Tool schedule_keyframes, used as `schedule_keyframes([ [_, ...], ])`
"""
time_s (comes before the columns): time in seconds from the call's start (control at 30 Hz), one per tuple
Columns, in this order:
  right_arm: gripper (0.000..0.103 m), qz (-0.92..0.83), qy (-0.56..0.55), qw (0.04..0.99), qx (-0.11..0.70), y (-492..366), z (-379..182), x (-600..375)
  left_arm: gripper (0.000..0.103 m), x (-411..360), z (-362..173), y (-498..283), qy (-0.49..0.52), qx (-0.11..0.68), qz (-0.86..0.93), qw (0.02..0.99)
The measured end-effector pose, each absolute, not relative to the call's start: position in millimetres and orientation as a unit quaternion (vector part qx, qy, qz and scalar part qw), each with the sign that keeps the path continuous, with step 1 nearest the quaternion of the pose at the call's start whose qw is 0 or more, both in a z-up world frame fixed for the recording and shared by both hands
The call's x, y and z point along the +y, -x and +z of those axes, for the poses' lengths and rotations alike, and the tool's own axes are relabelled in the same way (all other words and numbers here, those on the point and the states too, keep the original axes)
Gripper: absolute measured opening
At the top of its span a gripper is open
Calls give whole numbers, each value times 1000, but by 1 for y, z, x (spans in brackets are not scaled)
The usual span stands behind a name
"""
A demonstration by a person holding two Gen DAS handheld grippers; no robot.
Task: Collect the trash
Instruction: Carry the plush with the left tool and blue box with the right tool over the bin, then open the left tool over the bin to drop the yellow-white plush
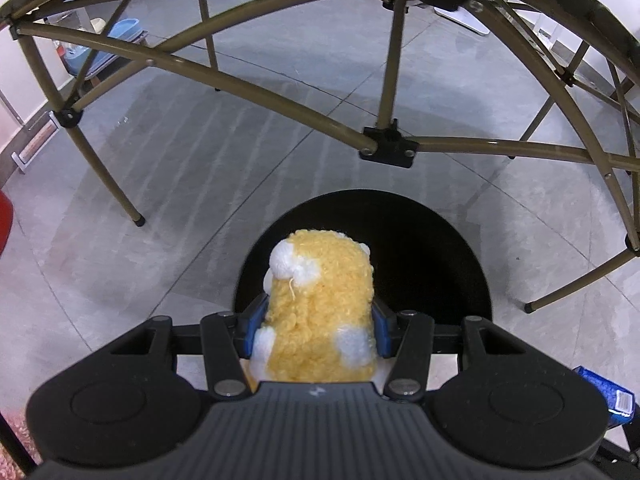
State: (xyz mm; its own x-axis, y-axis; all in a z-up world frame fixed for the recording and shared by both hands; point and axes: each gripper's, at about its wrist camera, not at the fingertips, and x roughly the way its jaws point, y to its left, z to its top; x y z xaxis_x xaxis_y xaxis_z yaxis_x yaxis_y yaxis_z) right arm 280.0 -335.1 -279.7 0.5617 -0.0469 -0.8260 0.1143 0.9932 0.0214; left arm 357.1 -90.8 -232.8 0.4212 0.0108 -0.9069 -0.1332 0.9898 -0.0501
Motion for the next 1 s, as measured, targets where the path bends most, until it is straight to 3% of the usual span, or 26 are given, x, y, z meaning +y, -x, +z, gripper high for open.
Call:
schedule_keyframes([
  [1.0, 71, -71, -78, 869, 483, -317, -301, -369, 51, -121, -263, -384, 33, 563, 66, 823],
])
